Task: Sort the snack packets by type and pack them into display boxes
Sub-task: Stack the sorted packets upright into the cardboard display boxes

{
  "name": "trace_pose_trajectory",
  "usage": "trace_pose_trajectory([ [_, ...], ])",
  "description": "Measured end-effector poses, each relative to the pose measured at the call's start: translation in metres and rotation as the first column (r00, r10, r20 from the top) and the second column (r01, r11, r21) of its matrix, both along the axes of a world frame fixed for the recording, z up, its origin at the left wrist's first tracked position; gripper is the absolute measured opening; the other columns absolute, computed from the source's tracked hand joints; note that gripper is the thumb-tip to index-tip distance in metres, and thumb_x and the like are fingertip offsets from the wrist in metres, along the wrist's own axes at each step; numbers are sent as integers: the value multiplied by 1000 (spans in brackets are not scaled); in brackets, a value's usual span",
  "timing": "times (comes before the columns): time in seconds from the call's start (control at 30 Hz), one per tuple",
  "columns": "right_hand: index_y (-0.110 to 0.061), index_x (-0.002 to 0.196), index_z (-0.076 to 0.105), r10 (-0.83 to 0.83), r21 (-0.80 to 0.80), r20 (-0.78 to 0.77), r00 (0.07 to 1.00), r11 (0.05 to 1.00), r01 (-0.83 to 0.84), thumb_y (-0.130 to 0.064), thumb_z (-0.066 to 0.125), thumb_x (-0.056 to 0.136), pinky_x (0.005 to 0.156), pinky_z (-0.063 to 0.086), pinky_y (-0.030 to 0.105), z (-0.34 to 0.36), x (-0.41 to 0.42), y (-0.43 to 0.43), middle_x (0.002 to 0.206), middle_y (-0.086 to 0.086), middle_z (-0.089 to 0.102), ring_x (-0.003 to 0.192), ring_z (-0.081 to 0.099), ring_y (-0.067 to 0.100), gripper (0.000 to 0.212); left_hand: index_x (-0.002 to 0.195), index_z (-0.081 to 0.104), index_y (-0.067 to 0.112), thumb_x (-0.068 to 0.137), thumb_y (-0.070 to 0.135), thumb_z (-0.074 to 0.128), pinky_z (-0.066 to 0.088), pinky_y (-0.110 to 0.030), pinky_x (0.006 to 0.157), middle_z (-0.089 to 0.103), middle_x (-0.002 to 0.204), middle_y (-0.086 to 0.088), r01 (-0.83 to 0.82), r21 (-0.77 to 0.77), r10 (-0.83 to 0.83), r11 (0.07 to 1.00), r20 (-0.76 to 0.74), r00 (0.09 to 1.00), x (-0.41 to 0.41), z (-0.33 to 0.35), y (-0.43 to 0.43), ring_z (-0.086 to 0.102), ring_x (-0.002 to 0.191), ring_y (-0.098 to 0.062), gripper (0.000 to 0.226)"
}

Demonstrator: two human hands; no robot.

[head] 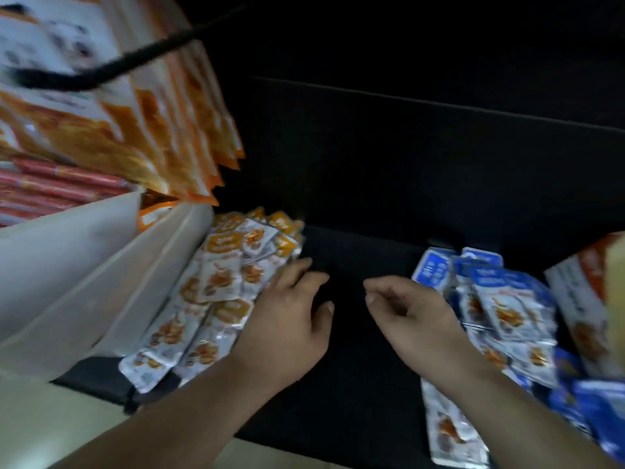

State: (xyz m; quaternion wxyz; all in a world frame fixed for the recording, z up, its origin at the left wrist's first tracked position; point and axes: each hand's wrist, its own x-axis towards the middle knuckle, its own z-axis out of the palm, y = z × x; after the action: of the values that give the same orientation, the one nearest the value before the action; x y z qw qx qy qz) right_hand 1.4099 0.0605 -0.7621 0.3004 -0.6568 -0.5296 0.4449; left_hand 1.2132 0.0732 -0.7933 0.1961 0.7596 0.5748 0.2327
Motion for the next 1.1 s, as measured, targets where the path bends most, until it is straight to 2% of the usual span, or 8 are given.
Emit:
trace_pose_trajectory([
  [0.23, -29, 117, 71, -295, 231, 208, 933, 941, 246, -21, 64, 97, 88, 49, 12, -11, 102, -15, 115, -12, 66, 102, 60, 0, 23, 160, 28, 34, 100, 41, 58, 35, -31, 119, 15, 168, 11, 322, -284, -370, 903, -133, 920, 118, 23, 17, 30, 150, -15, 67],
  [0.3, -27, 126, 68, -322, 269, 325, 889, 933, 240, -31, 63, 93, 104, 49, 36, -26, 131, -15, 134, -1, 60, 127, 55, 16, 34, 162, 17, 39, 97, 47, 60, 30, -41, 123, 4, 171, 10, 349, -350, -433, 869, -198, 879, 146, 23, 22, 15, 156, -21, 78],
  [0.4, -41, 149, 46, -244, 55, 441, 864, 968, 245, -60, 43, 83, 127, 19, 49, -48, 161, -14, 166, 6, 31, 158, 14, 30, 69, 158, -13, 49, 87, 61, 68, 6, -61, 127, -34, 166, 9, 378, -458, -533, 805, -276, 800, 179, 16, 12, -28, 155, -27, 109],
  [0.5, -59, 154, 24, -174, -72, 383, 907, 974, 217, -54, 47, 96, 128, -4, 44, -63, 176, -13, 174, -4, 0, 159, -13, 21, 63, 152, -31, 51, 78, 63, 77, -7, -72, 121, -55, 151, 14, 426, -481, -596, 766, -285, 751, 197, 0, -9, -47, 145, -27, 131],
  [0.63, -65, 151, 21, -162, -102, 280, 946, 975, 197, -45, 40, 107, 129, -8, 46, -66, 179, -15, 172, -13, -9, 156, -23, 17, 52, 149, -33, 56, 79, 67, 74, -7, -73, 120, -59, 147, 14, 424, -485, -597, 765, -287, 749, 195, -27, -20, -41, 148, -32, 128],
  [0.8, -68, 150, 17, -167, -87, 270, 948, 977, 197, -42, 43, 108, 128, -7, 51, -64, 170, -21, 171, -19, -9, 155, -26, 19, 56, 152, -28, 53, 85, 73, 64, -2, -62, 126, -54, 154, 11, 456, -399, -588, 796, -327, 740, 183, -38, -18, -25, 156, -31, 115],
  [0.97, -67, 152, 12, -83, -90, 282, 956, 990, 112, -45, 43, 107, 123, -12, 36, -66, 146, -18, 169, -20, -16, 152, -31, 19, 59, 151, -32, 50, 86, 77, 57, -6, -57, 127, -53, 155, 9, 410, -369, -535, 834, -358, 765, 156, -44, -26, -22, 157, -25, 114],
  [1.1, -67, 153, 4, 12, -126, 335, 942, 991, 33, -50, 37, 108, 127, -9, 39, -65, 116, -12, 167, -22, -22, 151, -35, 20, 59, 153, -31, 47, 84, 81, 53, -7, -53, 128, -53, 155, 8, 345, -359, -477, 867, -400, 783, 127, -43, -30, -24, 157, -20, 113],
])
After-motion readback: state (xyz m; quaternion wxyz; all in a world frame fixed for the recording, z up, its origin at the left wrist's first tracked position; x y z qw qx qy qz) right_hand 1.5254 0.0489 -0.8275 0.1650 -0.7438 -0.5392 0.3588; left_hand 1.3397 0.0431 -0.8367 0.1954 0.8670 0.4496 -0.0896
